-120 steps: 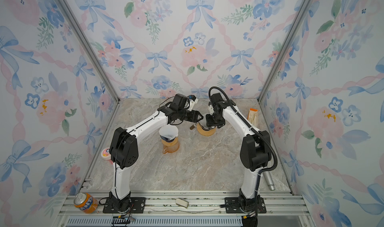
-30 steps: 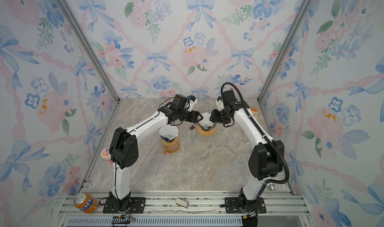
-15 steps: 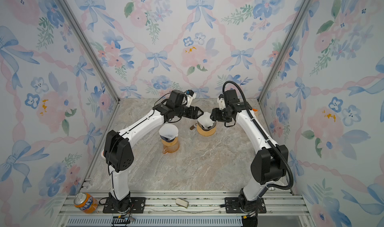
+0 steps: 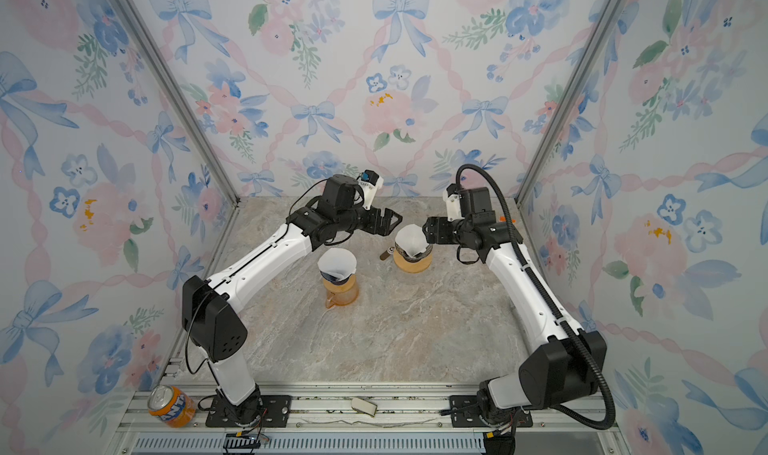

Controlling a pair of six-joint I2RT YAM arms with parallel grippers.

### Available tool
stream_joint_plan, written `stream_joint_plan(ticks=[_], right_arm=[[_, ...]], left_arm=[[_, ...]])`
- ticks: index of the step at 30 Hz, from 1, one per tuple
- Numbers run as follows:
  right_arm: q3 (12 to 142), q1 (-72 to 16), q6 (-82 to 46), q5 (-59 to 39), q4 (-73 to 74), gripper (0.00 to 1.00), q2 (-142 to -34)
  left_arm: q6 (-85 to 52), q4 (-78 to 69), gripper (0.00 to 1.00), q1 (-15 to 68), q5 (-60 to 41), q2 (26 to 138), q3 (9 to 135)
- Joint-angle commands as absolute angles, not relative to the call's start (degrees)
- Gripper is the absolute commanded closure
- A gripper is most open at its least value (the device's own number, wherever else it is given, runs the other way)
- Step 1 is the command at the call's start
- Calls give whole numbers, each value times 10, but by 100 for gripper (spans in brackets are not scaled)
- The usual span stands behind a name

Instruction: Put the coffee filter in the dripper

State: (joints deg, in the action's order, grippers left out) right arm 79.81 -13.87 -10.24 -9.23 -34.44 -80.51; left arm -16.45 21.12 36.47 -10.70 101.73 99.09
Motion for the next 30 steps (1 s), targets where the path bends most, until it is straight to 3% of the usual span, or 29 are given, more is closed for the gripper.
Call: stream_joint_plan(ticks=[1, 9, 20, 23, 30], right_arm=[[767, -142, -82, -53, -280, 1, -768], [702, -137, -71, -19, -195, 4, -699], [558, -124, -42, 109, -18, 3, -628], [540, -93, -83, 158, -23, 4, -625], [477, 31, -202, 123, -13, 3, -619]], left_arm=[[-121, 216, 2, 374, -43, 963, 958], [-112, 179, 2, 374, 61, 849, 845], [-150, 131, 2, 347, 204, 664, 639], [-159, 124, 2, 324, 242, 603, 575], [-180, 85, 2, 246, 300, 459, 417]])
